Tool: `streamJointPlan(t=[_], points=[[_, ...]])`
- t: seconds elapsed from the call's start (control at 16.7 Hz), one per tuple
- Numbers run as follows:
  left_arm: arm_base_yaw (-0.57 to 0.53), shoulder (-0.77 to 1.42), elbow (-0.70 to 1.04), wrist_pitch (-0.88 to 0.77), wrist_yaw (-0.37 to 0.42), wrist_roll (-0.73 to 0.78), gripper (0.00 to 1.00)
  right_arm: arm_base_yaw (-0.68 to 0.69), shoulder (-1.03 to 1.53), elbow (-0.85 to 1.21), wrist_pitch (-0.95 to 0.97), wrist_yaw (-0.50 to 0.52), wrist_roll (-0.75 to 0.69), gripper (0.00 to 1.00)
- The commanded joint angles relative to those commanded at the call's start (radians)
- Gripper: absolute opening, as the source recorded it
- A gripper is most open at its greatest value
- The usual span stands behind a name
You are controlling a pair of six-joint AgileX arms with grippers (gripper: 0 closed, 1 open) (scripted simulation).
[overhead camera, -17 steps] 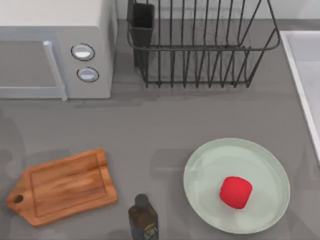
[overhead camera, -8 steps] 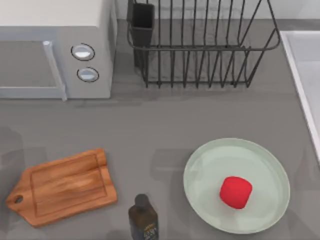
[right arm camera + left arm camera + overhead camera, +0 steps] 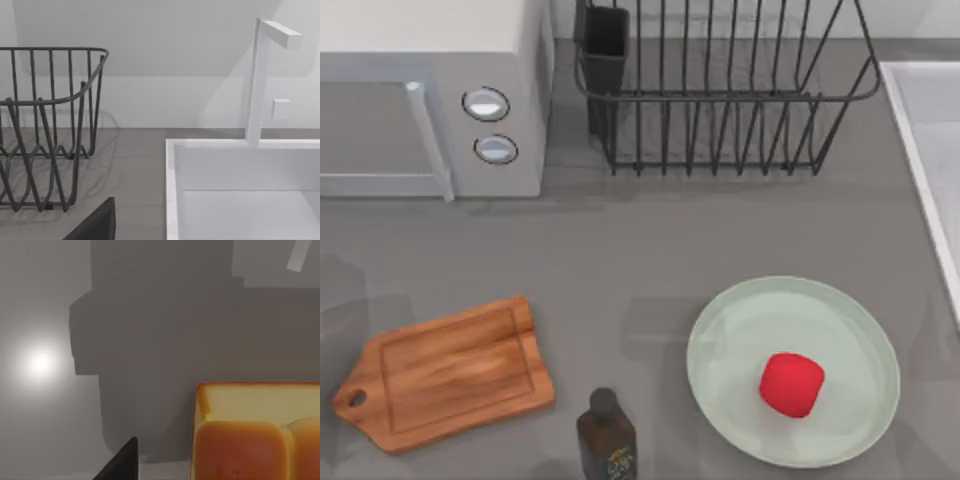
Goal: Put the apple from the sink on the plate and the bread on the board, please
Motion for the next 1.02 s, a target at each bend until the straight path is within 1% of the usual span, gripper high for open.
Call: streamJointPlan(t=[0.48, 0.54, 0.96, 1.02], points=[[0.0, 0.0, 0.0, 0.0, 0.0, 0.0, 0.02, 0.0, 0.0, 0.0, 0.0, 0.0, 0.0, 1.0], [0.0, 0.0, 0.0, 0.0, 0.0, 0.0, 0.0, 0.0, 0.0, 0.0, 0.0, 0.0, 0.0, 1.0], [0.0, 0.0, 0.0, 0.0, 0.0, 0.0, 0.0, 0.0, 0.0, 0.0, 0.0, 0.0, 0.0, 1.0], [-0.003, -0.036, 0.009, -0.046, 0.006, -0.019, 0.0, 0.0, 0.0, 0.0, 0.0, 0.0, 0.0, 1.0]])
